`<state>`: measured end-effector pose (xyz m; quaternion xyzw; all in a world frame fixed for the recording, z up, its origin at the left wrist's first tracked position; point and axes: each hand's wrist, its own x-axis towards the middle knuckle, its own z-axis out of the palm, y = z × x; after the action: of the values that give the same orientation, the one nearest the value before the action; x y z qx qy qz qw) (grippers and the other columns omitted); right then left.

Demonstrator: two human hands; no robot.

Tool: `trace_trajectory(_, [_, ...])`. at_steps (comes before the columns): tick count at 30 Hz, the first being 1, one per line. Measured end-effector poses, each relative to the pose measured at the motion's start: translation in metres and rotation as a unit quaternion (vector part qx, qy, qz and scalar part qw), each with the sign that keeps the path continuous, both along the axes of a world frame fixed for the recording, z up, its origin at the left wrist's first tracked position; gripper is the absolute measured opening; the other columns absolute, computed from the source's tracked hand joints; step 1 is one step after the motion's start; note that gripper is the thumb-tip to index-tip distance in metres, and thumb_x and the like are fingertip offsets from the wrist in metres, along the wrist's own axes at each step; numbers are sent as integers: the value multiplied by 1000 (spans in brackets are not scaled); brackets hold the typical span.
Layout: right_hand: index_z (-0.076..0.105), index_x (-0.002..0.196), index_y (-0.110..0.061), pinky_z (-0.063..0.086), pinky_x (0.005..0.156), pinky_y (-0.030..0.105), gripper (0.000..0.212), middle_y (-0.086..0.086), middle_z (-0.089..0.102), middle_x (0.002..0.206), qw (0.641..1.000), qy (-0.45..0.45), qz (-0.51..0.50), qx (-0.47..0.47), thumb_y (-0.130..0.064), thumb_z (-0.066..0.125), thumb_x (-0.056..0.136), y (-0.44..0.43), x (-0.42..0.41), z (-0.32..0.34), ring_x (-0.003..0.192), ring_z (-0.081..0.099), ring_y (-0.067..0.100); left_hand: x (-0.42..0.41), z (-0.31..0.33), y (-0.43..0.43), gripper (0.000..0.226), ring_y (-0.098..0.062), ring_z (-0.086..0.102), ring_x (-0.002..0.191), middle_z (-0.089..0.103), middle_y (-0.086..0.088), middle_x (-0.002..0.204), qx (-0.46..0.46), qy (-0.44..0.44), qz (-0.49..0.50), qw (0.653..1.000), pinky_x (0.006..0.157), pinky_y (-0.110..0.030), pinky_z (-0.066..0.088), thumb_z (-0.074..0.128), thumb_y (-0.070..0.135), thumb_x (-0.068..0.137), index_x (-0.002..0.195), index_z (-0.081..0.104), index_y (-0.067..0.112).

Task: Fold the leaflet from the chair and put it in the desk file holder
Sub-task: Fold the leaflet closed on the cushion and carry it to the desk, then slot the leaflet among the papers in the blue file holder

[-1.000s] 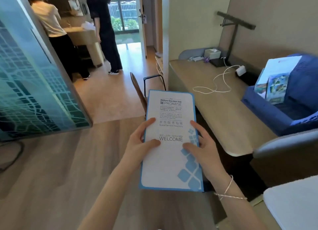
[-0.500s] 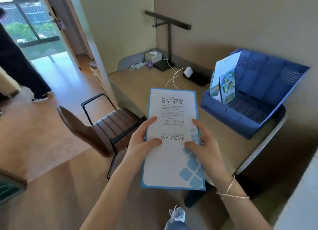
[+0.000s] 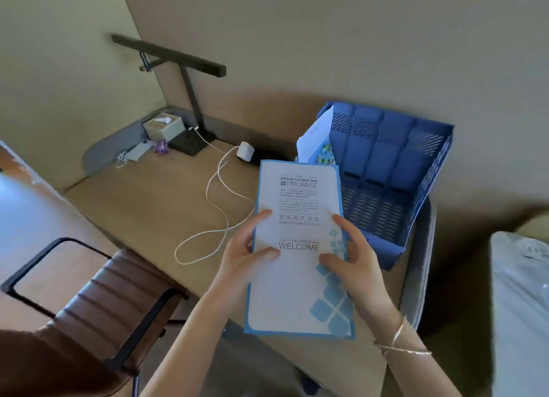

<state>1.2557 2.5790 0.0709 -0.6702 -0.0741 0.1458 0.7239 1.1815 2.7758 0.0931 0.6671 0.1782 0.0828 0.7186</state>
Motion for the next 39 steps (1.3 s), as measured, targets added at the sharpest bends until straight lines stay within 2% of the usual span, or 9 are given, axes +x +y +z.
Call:
trace_trajectory(4, [59,119,-44,59,68,27,73,2,78,92,997,27,-72,-11,16,65,78,-6,21,-15,81,73,18,53,-13,-1,71,-14,70,97,75,-2,112,5,23,-64,998,82,-31,57,70,1,63,128,61,29])
trace_trajectory(6, [58,121,-43,62,73,34,73,3,78,92,993,35,-107,-16,16,64,79,-8,29,-18,83,73,23,78,-19,0,70,-16,69,95,75,-3,113,11,32,-96,995,85,-37,56,71,3,61,124,63,34])
trace_trajectory(10, [53,130,-34,61,81,49,69,-2,77,99,984,48,-168,-11,14,64,82,-6,43,-14,93,74,30,125,-25,5,67,-11,70,99,75,10,111,12,38,-174,984,80,-26,57,72,3,62,116,66,42])
trace_trajectory(14, [53,130,-35,62,75,47,69,-7,78,95,975,45,-219,0,14,65,82,5,57,-1,90,74,31,166,-17,16,67,-8,70,98,75,16,109,25,16,-237,971,77,-23,57,73,3,62,112,67,48])
trace_trajectory(19, [53,130,-36,63,73,47,69,-3,76,102,965,24,-262,-8,12,68,82,12,72,7,92,74,29,195,-7,23,69,-5,70,98,73,19,109,37,-17,-289,956,76,-19,56,72,0,67,116,63,47])
trace_trajectory(27, [51,129,-33,63,66,37,70,-4,77,100,966,23,-257,-7,15,67,81,13,74,-4,91,75,27,197,-23,24,73,-8,68,105,72,15,113,39,-21,-283,958,76,-23,56,73,-5,66,115,63,49])
trace_trajectory(32, [50,132,-30,63,73,47,70,-4,77,98,968,19,-248,-10,16,66,82,9,89,0,92,74,32,206,-15,23,68,-6,69,100,73,16,111,59,-33,-275,959,74,-21,55,70,-2,73,115,60,51])
trace_trajectory(37, [50,131,-33,63,72,47,72,6,73,103,969,-24,-236,-65,15,67,80,0,119,9,90,73,31,231,1,15,71,-9,69,84,76,-3,105,39,-40,-225,973,74,-18,54,59,-4,89,143,31,32])
trace_trajectory(39, [49,133,-35,63,73,48,75,12,67,108,968,-53,-225,-96,15,66,79,-5,137,13,90,71,33,244,9,10,61,-10,67,83,75,-5,108,64,-38,-216,974,76,-20,53,59,-2,89,142,38,20])
